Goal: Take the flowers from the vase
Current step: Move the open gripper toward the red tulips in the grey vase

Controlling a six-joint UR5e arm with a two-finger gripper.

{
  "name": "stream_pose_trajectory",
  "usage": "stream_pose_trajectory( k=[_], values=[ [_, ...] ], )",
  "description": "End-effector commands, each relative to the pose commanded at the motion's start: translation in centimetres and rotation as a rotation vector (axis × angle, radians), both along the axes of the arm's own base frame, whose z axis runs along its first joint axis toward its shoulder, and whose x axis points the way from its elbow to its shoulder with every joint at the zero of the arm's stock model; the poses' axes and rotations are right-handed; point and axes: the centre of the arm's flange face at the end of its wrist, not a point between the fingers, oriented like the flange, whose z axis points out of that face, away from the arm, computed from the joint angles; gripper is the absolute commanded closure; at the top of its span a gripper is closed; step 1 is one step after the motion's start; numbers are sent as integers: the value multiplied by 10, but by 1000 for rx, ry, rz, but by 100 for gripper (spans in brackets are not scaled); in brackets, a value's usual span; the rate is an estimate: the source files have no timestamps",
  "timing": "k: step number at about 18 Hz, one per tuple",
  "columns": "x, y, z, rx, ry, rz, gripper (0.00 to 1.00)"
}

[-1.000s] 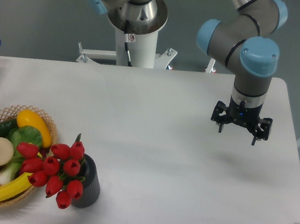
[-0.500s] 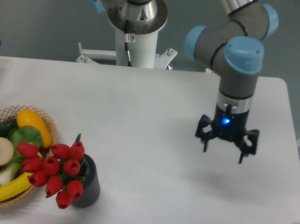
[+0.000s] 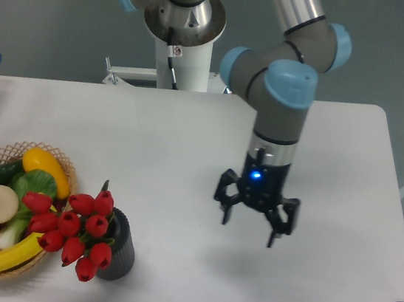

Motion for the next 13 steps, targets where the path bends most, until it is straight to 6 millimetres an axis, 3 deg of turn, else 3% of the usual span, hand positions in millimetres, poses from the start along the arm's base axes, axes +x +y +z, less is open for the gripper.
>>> stream_pose_trajectory(
  k=[7, 11, 13],
  values=[
    [37, 16, 13, 262, -235, -158, 0],
    [51, 20, 14, 279, -254, -193, 0],
    [68, 28, 13, 278, -265, -222, 0]
  ],
)
